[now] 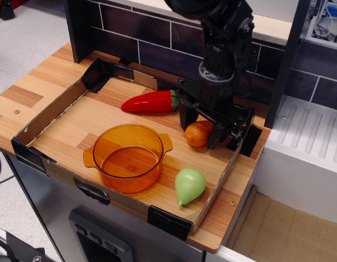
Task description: Put carrot in pot
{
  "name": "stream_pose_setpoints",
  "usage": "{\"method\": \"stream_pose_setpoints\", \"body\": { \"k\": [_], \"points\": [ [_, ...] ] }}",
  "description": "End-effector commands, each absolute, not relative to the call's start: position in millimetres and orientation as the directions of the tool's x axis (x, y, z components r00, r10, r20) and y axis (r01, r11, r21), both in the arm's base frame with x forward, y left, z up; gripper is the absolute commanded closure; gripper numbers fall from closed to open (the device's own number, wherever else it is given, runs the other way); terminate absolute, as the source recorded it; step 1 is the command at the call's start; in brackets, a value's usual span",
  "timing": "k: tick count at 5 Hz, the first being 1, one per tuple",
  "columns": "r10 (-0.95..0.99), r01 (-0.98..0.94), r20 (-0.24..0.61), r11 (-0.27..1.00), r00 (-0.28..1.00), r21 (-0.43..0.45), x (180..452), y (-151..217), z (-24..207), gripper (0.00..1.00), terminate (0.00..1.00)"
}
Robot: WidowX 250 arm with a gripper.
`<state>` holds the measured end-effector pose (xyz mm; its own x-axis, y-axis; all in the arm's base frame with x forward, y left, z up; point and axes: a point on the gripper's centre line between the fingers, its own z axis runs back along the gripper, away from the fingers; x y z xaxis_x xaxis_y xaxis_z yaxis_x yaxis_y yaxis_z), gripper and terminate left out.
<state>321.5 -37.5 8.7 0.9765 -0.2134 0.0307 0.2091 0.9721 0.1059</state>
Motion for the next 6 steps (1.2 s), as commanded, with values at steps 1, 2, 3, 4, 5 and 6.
{"method": "stream_pose_setpoints", "body": {
  "k": [1, 2, 3, 4, 5, 6],
  "points": [
    [-0.203, 0.189, 0.147, 0.977, 0.968, 0.103, 325, -34, 53, 1.00, 0.00],
    [-0.183, 0.174, 0.214, 0.983, 0.960, 0.060, 314, -27, 96, 1.00, 0.00],
    [-0.197, 0.195, 0.223, 0.980, 0.955, 0.032, 296, -15, 113, 1.00, 0.00],
    [-0.248, 0.248, 0.154, 0.969, 0.957, 0.014, 273, 0, 106, 1.00, 0.00],
    [-0.307, 0.301, 0.117, 0.951, 0.945, 0.069, 246, 16, 85, 1.00, 0.00],
    [-0.344, 0.335, 0.092, 0.937, 0.935, 0.095, 230, 25, 72, 1.00, 0.00]
  ]
}}
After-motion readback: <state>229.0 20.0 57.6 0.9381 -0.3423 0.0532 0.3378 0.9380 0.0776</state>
